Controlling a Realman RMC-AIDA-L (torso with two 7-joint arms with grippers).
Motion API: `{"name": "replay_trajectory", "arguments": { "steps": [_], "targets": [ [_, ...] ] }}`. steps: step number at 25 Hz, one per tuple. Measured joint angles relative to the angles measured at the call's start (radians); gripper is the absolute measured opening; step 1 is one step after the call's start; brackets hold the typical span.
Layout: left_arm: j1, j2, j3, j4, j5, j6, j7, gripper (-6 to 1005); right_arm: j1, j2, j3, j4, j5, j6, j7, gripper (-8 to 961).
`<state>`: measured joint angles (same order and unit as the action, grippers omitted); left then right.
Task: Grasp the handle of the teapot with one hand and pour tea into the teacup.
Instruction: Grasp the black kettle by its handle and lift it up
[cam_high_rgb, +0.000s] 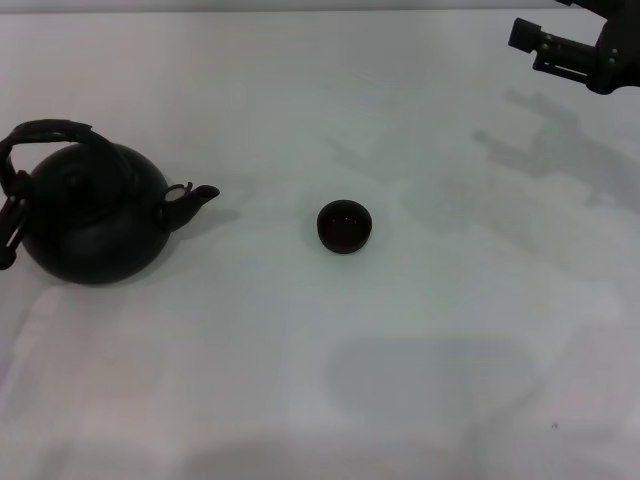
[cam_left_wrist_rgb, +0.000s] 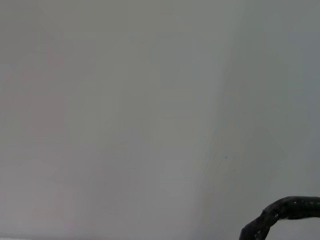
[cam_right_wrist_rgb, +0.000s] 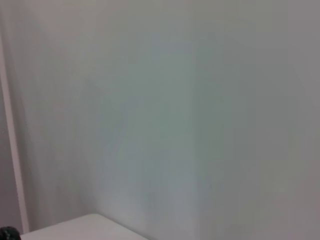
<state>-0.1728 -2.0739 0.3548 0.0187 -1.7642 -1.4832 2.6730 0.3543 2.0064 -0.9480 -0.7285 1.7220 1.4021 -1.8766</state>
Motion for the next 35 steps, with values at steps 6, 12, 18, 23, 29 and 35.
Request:
{"name": "replay_trajectory", "arguments": {
  "steps": [6, 12, 18, 23, 29, 35],
  "targets": [
    [-0.016, 0.002, 0.002, 0.008, -0.001, 0.028, -0.022, 657, 0.000, 0.000, -0.002, 0.005, 0.004, 0.000, -0.004, 874],
    [-0.029, 0.002, 0.006, 0.050, 0.005, 0.042, -0.085, 558, 0.000, 0.000, -0.008, 0.009, 0.004, 0.005, -0.004, 873],
    [-0.036, 0.000, 0.004, 0.070, 0.003, 0.055, -0.117, 508, 0.005, 0.000, -0.001, 0.018, 0.004, 0.005, -0.004, 873],
    [-0.038, -0.002, 0.003, 0.066, 0.000, 0.061, -0.122, 429, 0.011, 0.002, -0.004, 0.030, 0.015, 0.005, -0.013, 872],
    [-0.043, 0.002, 0.006, 0.075, 0.006, 0.070, -0.161, 246, 0.011, 0.002, -0.010, 0.037, 0.029, 0.008, -0.016, 872],
    [-0.055, 0.001, 0.006, 0.092, 0.006, 0.079, -0.184, 160, 0.007, 0.002, -0.011, 0.068, 0.040, 0.028, -0.044, 874]
  ]
}}
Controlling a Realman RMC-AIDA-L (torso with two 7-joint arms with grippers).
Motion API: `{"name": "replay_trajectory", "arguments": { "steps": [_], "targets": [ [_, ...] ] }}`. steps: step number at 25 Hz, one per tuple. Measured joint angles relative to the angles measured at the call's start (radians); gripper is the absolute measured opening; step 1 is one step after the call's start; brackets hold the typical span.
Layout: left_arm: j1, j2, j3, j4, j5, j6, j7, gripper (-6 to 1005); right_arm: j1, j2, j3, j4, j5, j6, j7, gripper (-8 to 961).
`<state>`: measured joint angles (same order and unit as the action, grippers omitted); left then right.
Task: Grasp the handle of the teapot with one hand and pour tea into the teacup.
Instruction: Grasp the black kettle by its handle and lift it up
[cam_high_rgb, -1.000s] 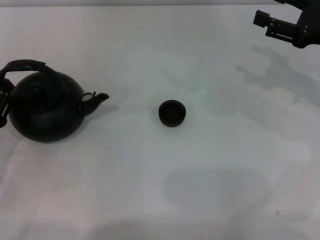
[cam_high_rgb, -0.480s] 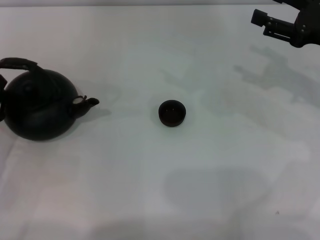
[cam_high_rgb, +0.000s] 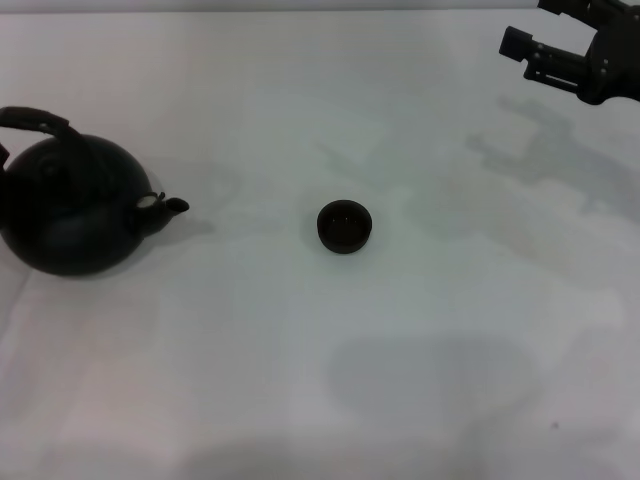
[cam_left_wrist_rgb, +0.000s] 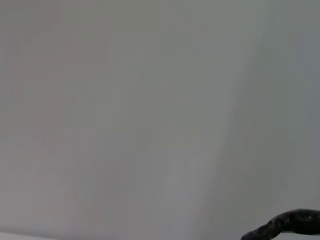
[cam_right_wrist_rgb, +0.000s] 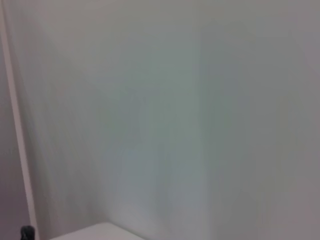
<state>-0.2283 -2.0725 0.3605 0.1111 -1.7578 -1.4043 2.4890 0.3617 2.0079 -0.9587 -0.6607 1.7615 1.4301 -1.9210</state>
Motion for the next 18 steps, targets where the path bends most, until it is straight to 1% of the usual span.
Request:
{"name": "replay_trajectory", "arguments": {
  "steps": [3, 5, 7, 9, 12, 14, 18],
  "targets": [
    [-0.011, 0.001, 0.001, 0.028, 0.005, 0.000, -0.036, 150, -0.003, 0.000, 0.000, 0.023, 0.018, 0.016, -0.030, 873],
    [-0.019, 0.000, 0.003, 0.088, 0.034, 0.000, -0.115, 150, -0.004, 0.000, 0.000, 0.039, 0.026, 0.022, -0.046, 873],
    [-0.032, 0.000, 0.003, 0.160, 0.079, 0.006, -0.213, 150, -0.004, 0.000, 0.000, 0.057, 0.031, 0.027, -0.062, 872],
    [-0.054, -0.002, 0.003, 0.264, 0.153, 0.022, -0.350, 150, -0.004, 0.000, 0.000, 0.076, 0.032, 0.034, -0.078, 872],
    [-0.084, -0.006, 0.018, 0.389, 0.245, 0.053, -0.514, 151, -0.004, 0.000, 0.000, 0.112, 0.043, 0.057, -0.109, 872],
    [-0.097, -0.007, 0.064, 0.467, 0.280, 0.086, -0.619, 151, -0.004, 0.000, 0.000, 0.131, 0.059, 0.073, -0.129, 873],
    [-0.097, -0.009, 0.225, 0.612, 0.286, 0.185, -0.777, 151, -0.006, 0.000, 0.003, 0.143, 0.072, 0.079, -0.142, 873]
  ]
}}
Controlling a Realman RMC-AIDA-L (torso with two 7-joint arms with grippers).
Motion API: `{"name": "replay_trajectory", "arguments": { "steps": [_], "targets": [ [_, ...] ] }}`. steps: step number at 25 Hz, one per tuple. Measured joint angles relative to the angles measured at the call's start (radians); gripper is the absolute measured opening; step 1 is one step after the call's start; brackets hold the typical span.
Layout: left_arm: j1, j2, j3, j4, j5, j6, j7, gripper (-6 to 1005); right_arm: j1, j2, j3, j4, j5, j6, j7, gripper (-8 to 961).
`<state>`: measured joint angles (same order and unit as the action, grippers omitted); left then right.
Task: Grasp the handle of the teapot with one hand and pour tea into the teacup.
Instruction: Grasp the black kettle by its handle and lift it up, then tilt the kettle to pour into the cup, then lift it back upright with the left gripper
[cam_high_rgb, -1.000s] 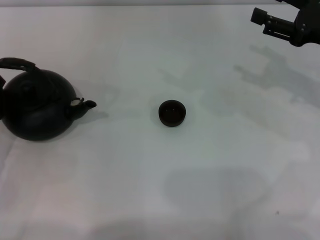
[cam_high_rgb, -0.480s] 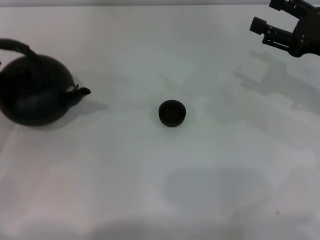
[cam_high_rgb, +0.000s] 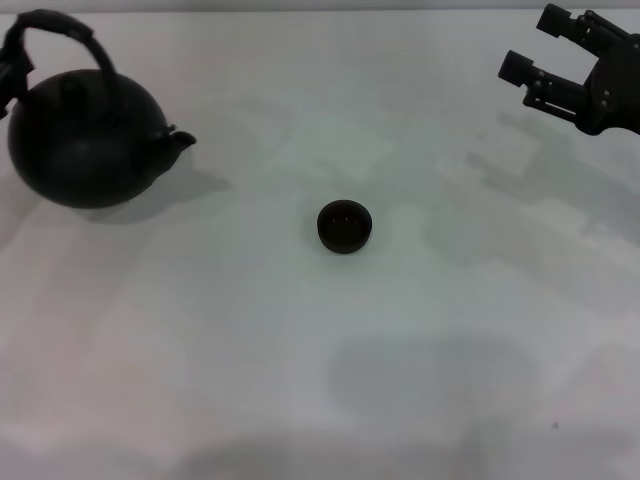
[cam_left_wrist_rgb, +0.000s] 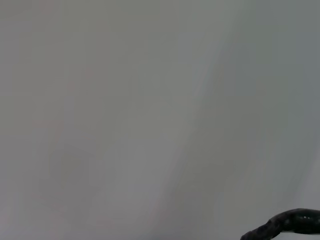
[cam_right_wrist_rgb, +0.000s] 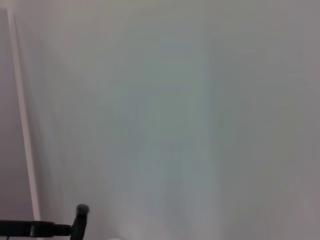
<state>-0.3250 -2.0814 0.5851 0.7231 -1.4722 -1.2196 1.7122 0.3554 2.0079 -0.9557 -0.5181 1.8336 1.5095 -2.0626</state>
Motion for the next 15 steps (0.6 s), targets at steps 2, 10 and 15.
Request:
{"name": "replay_trajectory", "arguments": {
  "steps": [2, 10, 15],
  "targets": [
    [0.007, 0.000, 0.109, 0.072, -0.001, 0.077, -0.089, 151, -0.003, 0.000, 0.004, 0.000, 0.000, 0.000, -0.003, 873],
    [0.055, 0.004, 0.500, 0.325, 0.022, 0.329, -0.298, 150, -0.025, -0.001, 0.009, 0.028, 0.019, -0.009, -0.044, 873],
    [0.084, 0.003, 0.658, 0.474, 0.127, 0.426, -0.429, 151, -0.027, -0.002, 0.009, 0.041, 0.038, -0.009, -0.074, 872]
  ]
}}
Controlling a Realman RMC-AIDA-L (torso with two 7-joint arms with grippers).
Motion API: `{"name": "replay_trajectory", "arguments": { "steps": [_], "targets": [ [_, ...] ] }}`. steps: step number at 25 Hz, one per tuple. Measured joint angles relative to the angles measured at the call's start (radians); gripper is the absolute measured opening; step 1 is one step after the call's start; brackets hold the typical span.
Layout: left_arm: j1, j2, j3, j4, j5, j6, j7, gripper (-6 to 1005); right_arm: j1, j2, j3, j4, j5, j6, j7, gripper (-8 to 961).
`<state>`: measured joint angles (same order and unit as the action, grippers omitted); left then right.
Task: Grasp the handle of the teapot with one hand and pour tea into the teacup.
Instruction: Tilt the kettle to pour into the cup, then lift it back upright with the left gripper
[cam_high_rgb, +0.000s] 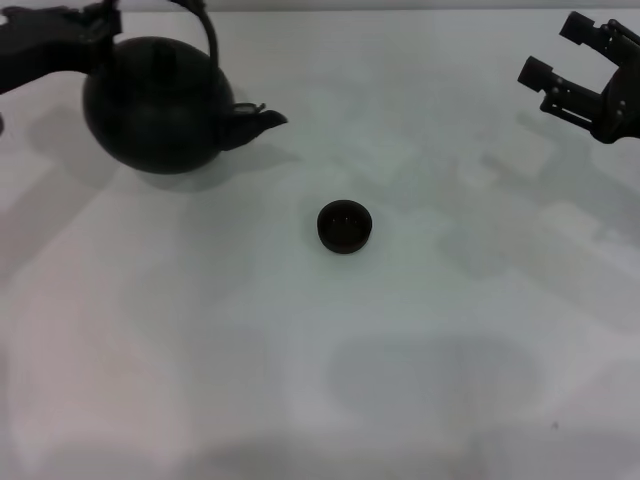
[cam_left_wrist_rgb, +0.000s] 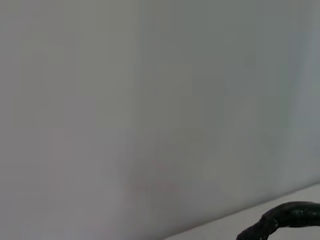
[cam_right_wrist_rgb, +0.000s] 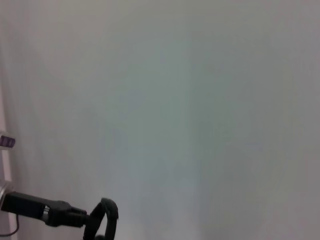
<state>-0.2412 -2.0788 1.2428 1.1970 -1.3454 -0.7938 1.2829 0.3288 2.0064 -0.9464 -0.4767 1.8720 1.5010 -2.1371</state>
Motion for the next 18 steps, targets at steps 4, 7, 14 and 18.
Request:
{"name": "replay_trajectory", "arguments": {
  "steps": [4, 7, 14, 18],
  "targets": [
    [-0.010, 0.001, 0.076, 0.034, 0.085, 0.031, -0.096, 150, -0.003, 0.000, 0.002, 0.001, 0.013, 0.004, -0.004, 873],
    [-0.007, 0.000, 0.098, 0.057, 0.135, 0.042, -0.137, 150, -0.003, 0.000, 0.015, 0.001, 0.015, 0.004, -0.007, 873],
    [0.034, -0.001, 0.167, 0.169, 0.272, 0.080, -0.289, 151, -0.014, -0.003, 0.075, -0.013, 0.016, 0.005, -0.005, 874],
    [0.044, 0.000, 0.191, 0.224, 0.350, 0.083, -0.366, 151, -0.021, -0.005, 0.089, -0.022, 0.016, 0.008, -0.002, 874]
  ]
}}
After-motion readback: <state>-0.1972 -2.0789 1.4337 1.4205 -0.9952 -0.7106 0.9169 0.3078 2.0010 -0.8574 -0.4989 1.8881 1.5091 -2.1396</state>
